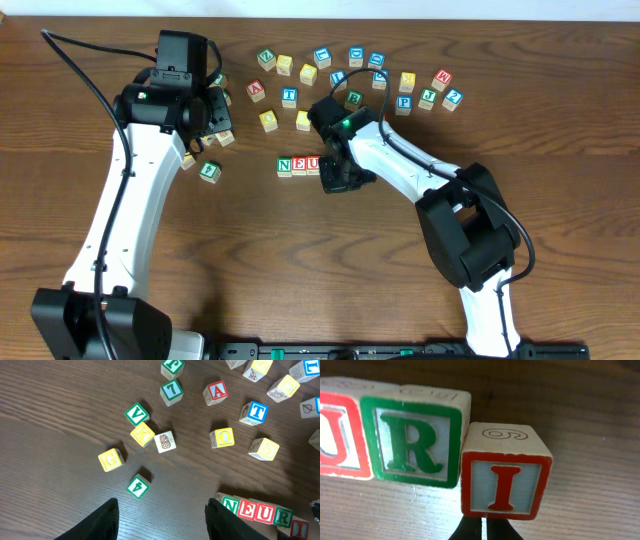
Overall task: Spell out NEURIPS
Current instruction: 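Lower the I block beside R and open the right gripper, then raise the right gripper up and away from the word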
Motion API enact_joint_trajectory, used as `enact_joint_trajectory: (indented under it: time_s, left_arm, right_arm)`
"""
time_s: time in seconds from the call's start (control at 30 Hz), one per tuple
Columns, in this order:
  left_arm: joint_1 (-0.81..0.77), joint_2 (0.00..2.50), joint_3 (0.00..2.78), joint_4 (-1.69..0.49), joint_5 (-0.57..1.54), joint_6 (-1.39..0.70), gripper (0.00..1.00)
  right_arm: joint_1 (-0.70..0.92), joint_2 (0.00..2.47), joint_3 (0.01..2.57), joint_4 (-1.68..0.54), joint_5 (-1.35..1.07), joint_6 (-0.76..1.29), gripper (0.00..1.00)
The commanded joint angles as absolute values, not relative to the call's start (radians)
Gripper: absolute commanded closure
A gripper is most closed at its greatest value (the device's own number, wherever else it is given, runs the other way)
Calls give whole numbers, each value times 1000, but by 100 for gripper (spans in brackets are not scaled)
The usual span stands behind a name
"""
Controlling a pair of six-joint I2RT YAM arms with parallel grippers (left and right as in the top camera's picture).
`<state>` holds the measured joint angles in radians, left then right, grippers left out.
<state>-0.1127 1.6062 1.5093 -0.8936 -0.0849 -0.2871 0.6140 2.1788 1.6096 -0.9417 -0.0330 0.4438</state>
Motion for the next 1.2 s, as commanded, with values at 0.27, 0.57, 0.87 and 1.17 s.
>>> enact_joint_trajectory:
  time_s: [0.27, 0.57, 0.87, 1.17]
  left_arm:
    - [-108, 1588, 1509, -896, -98, -281, 45]
    - [-108, 1588, 1509, -896, -98, -281, 45]
    - [-108, 1588, 1509, -896, -98, -281, 45]
    - [-108, 1588, 1509, -892, -98, -281, 45]
  right_arm:
    - [617, 2146, 1604, -892, 10, 459, 99]
    - [617, 2144, 1605, -889, 11, 455, 99]
    - [591, 2000, 1621, -919, 9, 450, 99]
    - [496, 1857, 1621, -901, 24, 448, 95]
